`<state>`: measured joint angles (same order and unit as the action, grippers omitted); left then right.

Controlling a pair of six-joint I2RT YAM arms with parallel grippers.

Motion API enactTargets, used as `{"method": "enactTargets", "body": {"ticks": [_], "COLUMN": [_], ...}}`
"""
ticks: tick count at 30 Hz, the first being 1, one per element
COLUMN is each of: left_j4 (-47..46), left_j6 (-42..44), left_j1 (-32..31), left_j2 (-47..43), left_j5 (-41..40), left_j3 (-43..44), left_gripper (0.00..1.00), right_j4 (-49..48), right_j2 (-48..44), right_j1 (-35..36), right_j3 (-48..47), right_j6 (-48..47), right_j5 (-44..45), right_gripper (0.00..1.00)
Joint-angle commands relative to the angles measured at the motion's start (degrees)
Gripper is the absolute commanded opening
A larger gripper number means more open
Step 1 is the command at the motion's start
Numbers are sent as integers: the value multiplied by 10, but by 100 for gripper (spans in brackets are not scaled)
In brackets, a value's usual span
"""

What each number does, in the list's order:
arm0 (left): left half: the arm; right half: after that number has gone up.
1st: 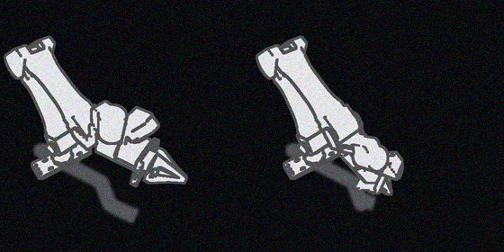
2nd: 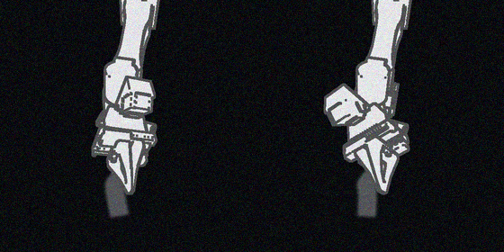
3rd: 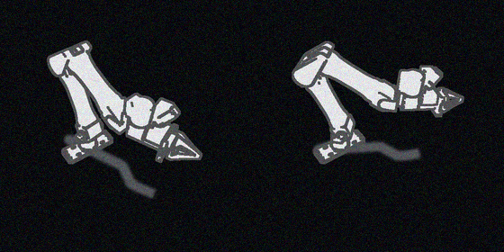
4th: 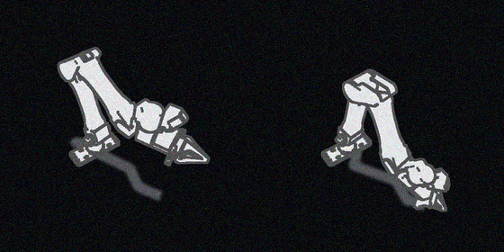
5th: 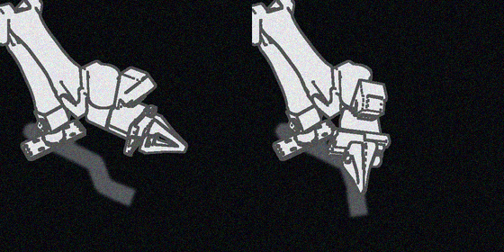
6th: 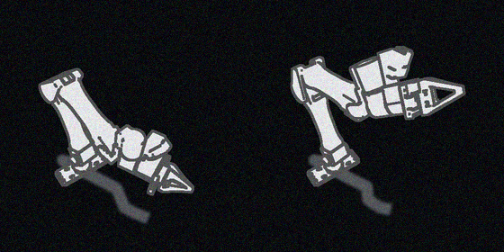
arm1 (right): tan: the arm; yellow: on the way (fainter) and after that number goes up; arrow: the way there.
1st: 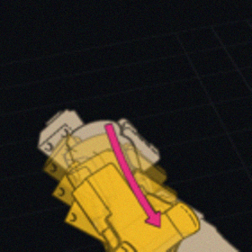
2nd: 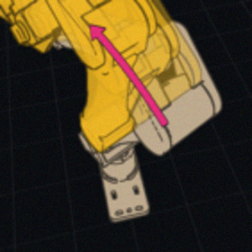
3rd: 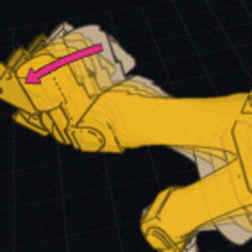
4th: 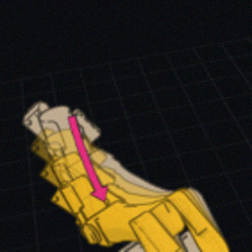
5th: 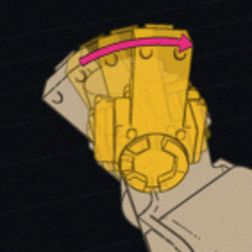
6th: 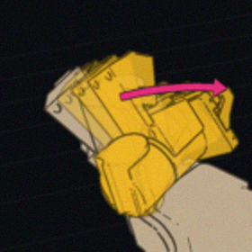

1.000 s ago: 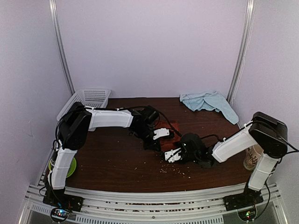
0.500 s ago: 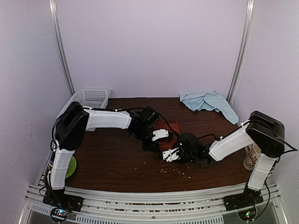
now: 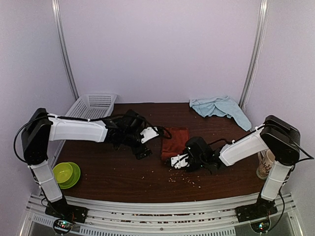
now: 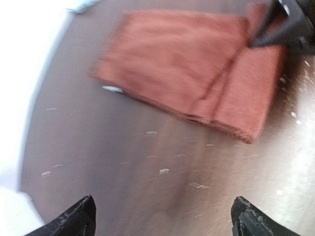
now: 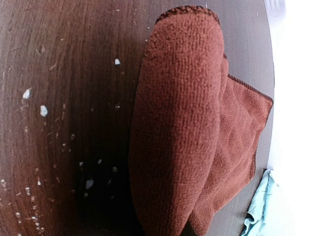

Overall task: Roll the towels
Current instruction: Roll the towel at the center of the board.

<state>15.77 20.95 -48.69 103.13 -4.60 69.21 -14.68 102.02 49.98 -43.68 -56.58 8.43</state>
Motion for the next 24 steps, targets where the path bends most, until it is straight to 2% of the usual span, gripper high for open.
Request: {"method": "enactTargets", "body": {"ticks": [1, 6, 10, 11, 16, 21, 24], "left_j4": [-207, -375, -369, -396, -636, -630, -658], "left_j6": [-17, -22, 13, 15, 20, -13, -43], "left_j1": [2, 2, 3, 2, 2, 2, 2], "left_j2": [-107, -204, -210, -210, -228, -238, -236], "left_j5": [-109, -152, -56, -49, -86, -143, -190], "left_j3": [-97, -209, -222, -237, -345, -329, -334], "left_gripper": [98, 98, 98, 98, 98, 98, 98], "right_j4": [61, 132, 215, 240, 361, 442, 473], "right_j2": [-2, 4, 21, 27, 55, 74, 85], "right_j1": [-14, -34, -53, -58, -84, -107, -115], "right_j3": [-11, -50, -102, -119, -189, -235, -253], "right_j6": [25, 47, 60, 60, 63, 54, 48], "right_j5": [-34, -92, -150, -165, -245, -316, -339], "right_gripper": [0, 0, 0, 0, 0, 0, 0]}}
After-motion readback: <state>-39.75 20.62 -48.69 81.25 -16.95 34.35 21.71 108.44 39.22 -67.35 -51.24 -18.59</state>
